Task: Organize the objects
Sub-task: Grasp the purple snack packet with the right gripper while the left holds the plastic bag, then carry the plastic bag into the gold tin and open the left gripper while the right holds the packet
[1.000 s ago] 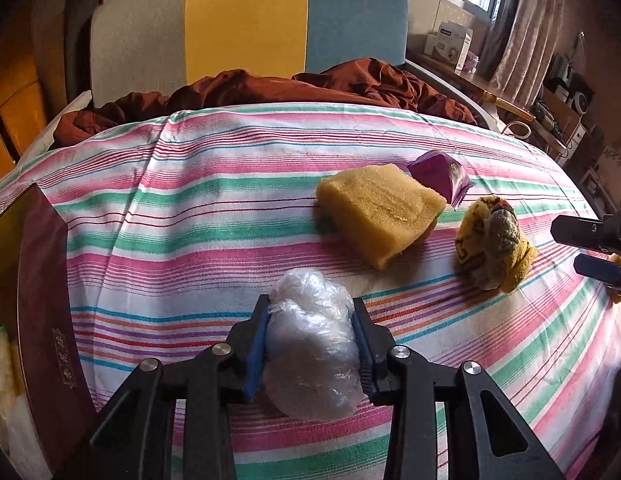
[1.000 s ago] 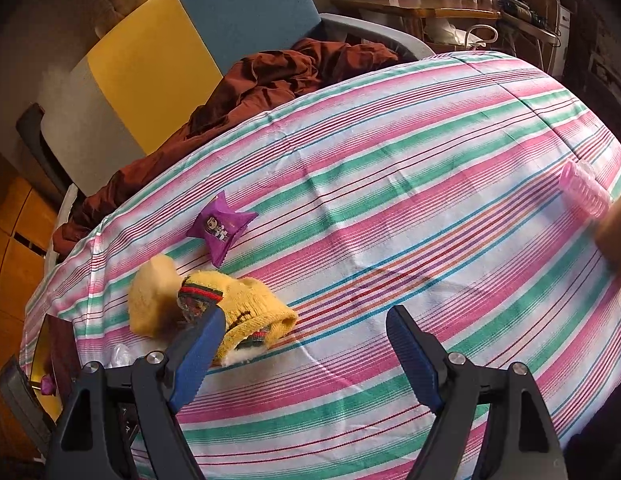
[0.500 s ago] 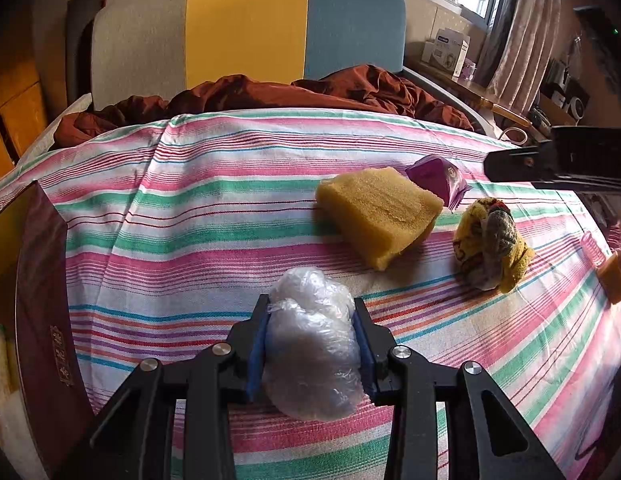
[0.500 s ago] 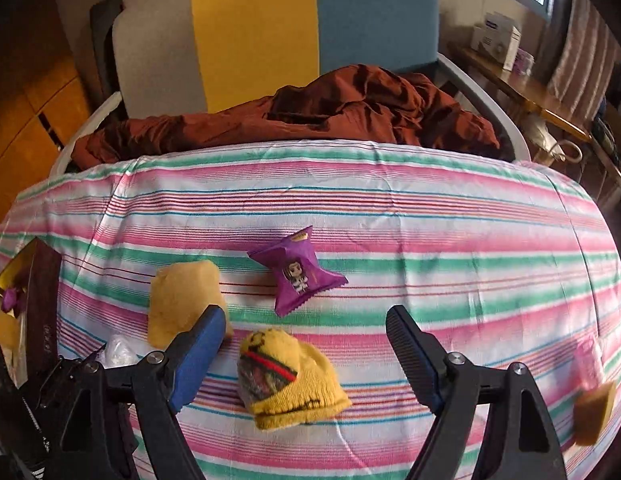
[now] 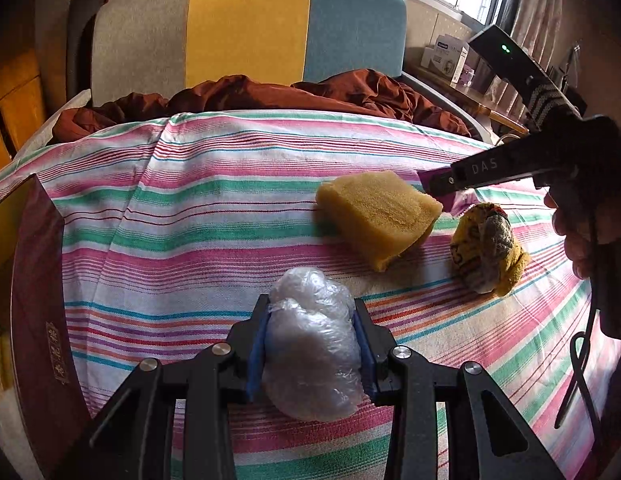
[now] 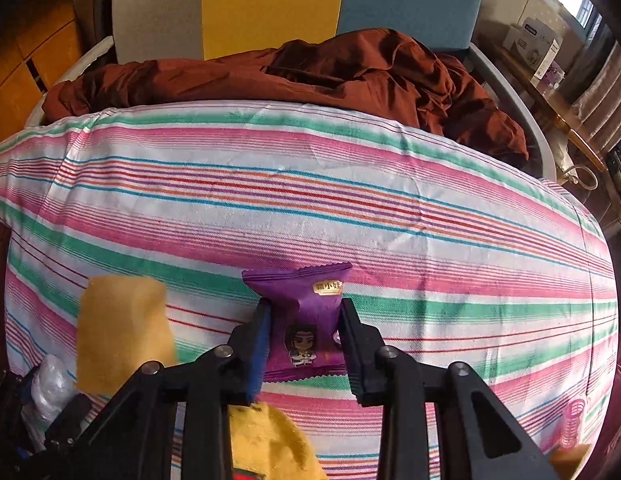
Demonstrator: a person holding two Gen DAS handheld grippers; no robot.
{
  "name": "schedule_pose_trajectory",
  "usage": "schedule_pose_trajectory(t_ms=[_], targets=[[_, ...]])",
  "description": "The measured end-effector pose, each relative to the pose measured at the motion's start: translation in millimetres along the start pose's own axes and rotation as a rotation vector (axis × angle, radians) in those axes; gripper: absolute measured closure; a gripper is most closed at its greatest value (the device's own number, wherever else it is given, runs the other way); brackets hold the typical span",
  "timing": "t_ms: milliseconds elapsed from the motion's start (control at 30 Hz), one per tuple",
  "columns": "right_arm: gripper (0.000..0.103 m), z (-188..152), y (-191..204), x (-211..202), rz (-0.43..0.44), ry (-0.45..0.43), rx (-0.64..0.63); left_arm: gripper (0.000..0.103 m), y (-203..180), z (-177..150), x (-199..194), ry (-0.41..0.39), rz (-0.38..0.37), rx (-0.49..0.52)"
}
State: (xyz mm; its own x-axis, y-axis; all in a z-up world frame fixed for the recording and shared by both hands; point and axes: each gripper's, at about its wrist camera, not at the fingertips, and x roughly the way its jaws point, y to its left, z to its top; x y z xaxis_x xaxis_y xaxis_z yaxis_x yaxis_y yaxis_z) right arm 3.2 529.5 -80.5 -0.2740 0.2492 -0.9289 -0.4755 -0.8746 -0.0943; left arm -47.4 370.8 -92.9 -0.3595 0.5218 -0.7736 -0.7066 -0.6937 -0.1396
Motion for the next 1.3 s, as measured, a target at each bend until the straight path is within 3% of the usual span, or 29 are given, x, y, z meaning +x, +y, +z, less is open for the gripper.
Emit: schedule_pose_trajectory(t_ms=[300,500,600,667,733,833,1033,1300], targets=[[0.071,-88,-66,-27,-0.091,0.095,0.213,0.063,-7,1,1,-0.003,0.031,0.033],[0.071,-133,-40,-47,-0.028,0.104,0.241,0.065,-15,-3,-1,0.009,0.064,0.080],[0.071,-132,-17,-49,0.038,0.078,0.203,0.066,-22,-12,-9,0.015,0.072,0.097],[0.071,-132,1,-51,0.026,0.065,0.144,0.066,-29,-21,-16,0.019,0.074,0.122],[0.072,-134,14,-53,0.128,0.053,0.121,0.066,-37,-33,-23,0.011,0.073,0.162],[0.072,-135,38,-56,0.168,0.042,0.025,0.066,-42,-46,-32,0.002,0.069,0.187],[0.070,-134,49,-51,0.199,0.046,-0.016,0.066,-43,-61,-45,0.000,0.063,0.200],[0.069,-143,63,-50,0.150,0.033,-0.073,0.066,-43,-65,-50,0.005,0.063,0.207]])
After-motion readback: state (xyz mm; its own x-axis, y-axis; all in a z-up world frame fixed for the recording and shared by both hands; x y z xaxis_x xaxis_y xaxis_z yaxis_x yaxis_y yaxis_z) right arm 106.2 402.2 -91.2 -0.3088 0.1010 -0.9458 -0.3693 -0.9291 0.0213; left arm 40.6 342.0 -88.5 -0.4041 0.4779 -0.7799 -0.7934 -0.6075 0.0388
